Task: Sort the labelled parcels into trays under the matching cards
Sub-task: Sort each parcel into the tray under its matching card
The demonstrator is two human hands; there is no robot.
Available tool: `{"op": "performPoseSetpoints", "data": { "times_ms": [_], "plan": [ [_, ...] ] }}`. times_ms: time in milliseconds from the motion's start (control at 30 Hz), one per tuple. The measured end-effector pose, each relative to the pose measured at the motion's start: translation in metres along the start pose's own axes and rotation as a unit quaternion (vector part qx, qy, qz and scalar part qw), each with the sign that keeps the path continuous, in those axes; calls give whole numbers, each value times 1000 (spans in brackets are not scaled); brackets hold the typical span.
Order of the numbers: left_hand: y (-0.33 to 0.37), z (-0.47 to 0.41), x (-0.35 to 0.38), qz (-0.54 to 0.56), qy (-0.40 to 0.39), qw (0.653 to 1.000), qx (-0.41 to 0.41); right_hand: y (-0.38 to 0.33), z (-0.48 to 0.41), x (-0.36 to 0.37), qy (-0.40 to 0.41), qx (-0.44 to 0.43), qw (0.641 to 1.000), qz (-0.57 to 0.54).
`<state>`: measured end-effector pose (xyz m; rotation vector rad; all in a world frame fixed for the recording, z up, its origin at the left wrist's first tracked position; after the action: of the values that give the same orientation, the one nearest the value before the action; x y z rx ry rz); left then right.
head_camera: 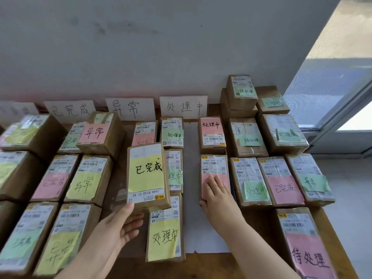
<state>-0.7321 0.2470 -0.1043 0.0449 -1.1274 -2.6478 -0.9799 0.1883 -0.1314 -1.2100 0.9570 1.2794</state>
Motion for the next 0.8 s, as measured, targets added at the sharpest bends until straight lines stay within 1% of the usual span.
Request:
{"op": "performPoseSetpoints", "data": {
  "times_ms": [133, 233, 333, 400, 467, 533, 600, 700, 800],
  "plan": [
    [0, 0, -6, 1, 1, 1000, 4, 2, -8, -4, -45, -8, 998, -46],
    [-1, 1, -5, 10, -7, 1000, 4, 6, -10, -5, -45, -4, 998, -50],
    [1, 1, -6, 6, -15, 1000, 8, 9, -12, 0, -83, 16, 993, -81],
    [3, 1, -9, -1, -26, 1000, 11, 6, -10, -10, -70, 28, 989, -125],
    [5, 0, -13, -6, -35, 999, 16, -2, -3, -28, -31, 51, 976, -209],
    [8, -1, -18, -15, -46, 999, 22, -21, 8, -48, 4, 59, 948, -311],
    [11, -1, -22, -31, -63, 997, 26, -57, 19, -66, 17, 32, 924, -381],
    [19, 0, -32, -76, -84, 993, 45, -114, 32, -72, 0, 11, 905, -425],
    [38, 2, -57, -142, -70, 983, 94, -157, 37, -69, 7, 34, 889, -457]
  ]
}}
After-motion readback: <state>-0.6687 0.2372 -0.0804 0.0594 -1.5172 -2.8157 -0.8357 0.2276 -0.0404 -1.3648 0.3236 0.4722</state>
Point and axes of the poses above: each hand's wrist, its own z-axis away from the middle knuckle, its own x-axis out of the palm, y = z × x, the point moved 10 cm from there along -z, towards the middle knuckle, and after that the axes turned 2 degrees about -y, right-handed, at the moved point
